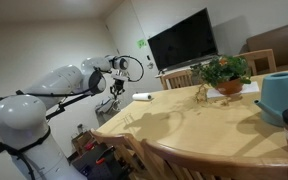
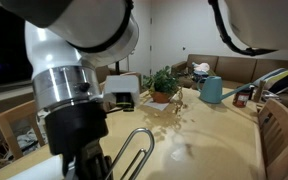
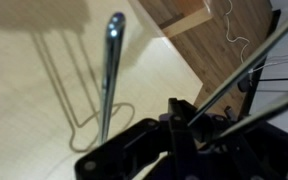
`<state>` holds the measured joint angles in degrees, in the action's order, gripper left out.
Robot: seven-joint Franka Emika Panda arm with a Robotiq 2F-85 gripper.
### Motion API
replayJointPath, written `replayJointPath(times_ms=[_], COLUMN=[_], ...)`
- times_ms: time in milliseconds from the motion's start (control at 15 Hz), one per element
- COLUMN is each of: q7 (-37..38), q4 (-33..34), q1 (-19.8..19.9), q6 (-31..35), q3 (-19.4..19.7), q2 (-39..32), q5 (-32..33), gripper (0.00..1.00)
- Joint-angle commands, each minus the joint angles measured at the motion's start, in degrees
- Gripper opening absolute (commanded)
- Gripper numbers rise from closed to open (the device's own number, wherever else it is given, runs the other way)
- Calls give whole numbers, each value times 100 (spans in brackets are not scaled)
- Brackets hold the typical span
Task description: Set the paper towel stand upright on the table
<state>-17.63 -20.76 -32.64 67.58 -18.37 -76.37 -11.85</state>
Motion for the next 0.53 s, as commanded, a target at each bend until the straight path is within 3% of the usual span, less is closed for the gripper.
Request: replayJointPath(times_ms=[0, 467], q7=[962, 2405], q4=[-222, -196], q1=[-99, 184], q6=[-188, 386], q3=[-199, -446], q2=[328, 329], q5=[-425, -1204], gripper=[1, 1])
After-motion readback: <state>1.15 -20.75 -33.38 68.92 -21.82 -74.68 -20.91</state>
